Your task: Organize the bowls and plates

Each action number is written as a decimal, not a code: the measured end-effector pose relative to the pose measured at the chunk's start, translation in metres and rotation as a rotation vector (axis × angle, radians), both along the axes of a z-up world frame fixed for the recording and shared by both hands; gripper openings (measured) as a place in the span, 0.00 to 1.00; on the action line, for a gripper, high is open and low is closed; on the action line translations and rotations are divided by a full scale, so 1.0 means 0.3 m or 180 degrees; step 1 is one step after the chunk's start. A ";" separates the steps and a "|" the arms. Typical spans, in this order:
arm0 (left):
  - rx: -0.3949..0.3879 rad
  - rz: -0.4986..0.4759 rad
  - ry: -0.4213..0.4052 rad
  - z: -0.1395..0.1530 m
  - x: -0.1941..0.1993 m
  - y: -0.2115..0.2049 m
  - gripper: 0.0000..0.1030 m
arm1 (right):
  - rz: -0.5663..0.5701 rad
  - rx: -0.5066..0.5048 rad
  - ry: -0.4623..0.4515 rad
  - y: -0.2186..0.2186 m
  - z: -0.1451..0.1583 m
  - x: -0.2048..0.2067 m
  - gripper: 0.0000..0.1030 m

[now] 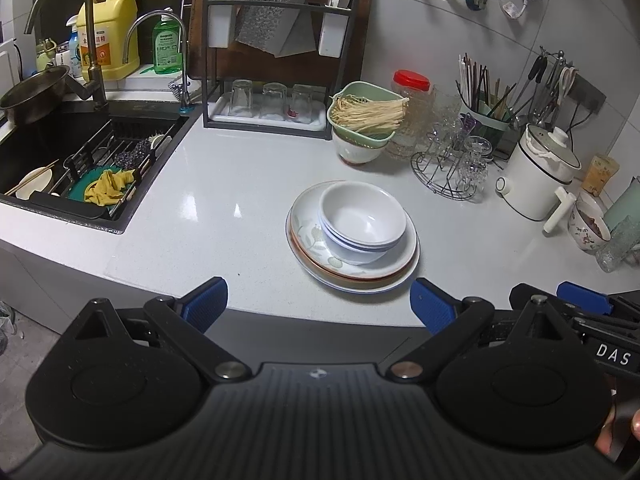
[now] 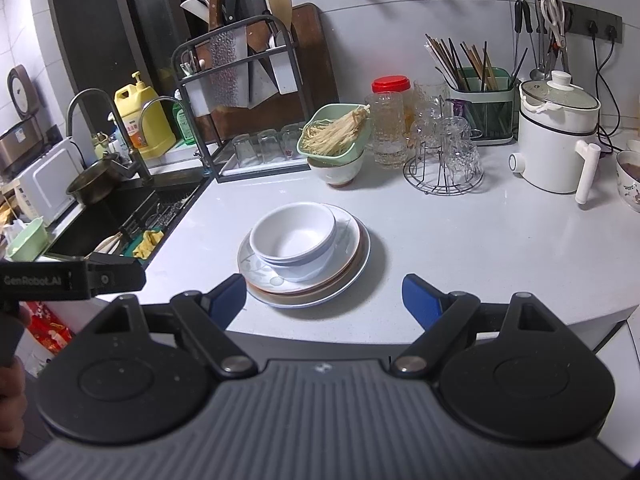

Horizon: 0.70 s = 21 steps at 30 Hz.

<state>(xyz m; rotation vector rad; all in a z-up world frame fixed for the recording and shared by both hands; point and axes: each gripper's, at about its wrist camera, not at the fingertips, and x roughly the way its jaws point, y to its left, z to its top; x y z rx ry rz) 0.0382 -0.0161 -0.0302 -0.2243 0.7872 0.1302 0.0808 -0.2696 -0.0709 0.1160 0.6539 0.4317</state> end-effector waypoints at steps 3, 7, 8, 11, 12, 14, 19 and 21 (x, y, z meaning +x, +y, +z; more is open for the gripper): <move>0.0023 -0.0035 0.0007 0.006 0.004 -0.009 0.97 | -0.0010 0.0001 -0.0010 -0.004 0.003 0.000 0.84; 0.0019 -0.0059 0.0014 0.012 0.010 -0.017 0.97 | -0.0019 0.0012 0.0008 -0.004 0.002 -0.004 0.84; 0.0019 -0.0062 0.0018 0.013 0.011 -0.017 0.97 | -0.0019 0.0011 0.0013 -0.005 0.001 -0.005 0.84; 0.0035 -0.0078 0.0038 0.019 0.017 -0.022 0.97 | -0.0032 -0.0007 0.0042 -0.008 0.004 -0.003 0.84; 0.0033 -0.0081 0.0045 0.022 0.019 -0.025 0.97 | -0.0038 -0.0009 0.0050 -0.010 0.006 -0.002 0.84; 0.0014 -0.0095 0.0045 0.025 0.023 -0.027 0.97 | -0.0043 -0.0020 0.0056 -0.015 0.010 -0.002 0.84; -0.0005 -0.0130 0.0098 0.020 0.034 -0.032 0.97 | -0.0046 -0.0022 0.0072 -0.015 0.007 0.003 0.84; 0.0024 -0.0142 0.0105 0.021 0.036 -0.036 0.97 | -0.0042 -0.0008 0.0093 -0.012 0.004 0.007 0.84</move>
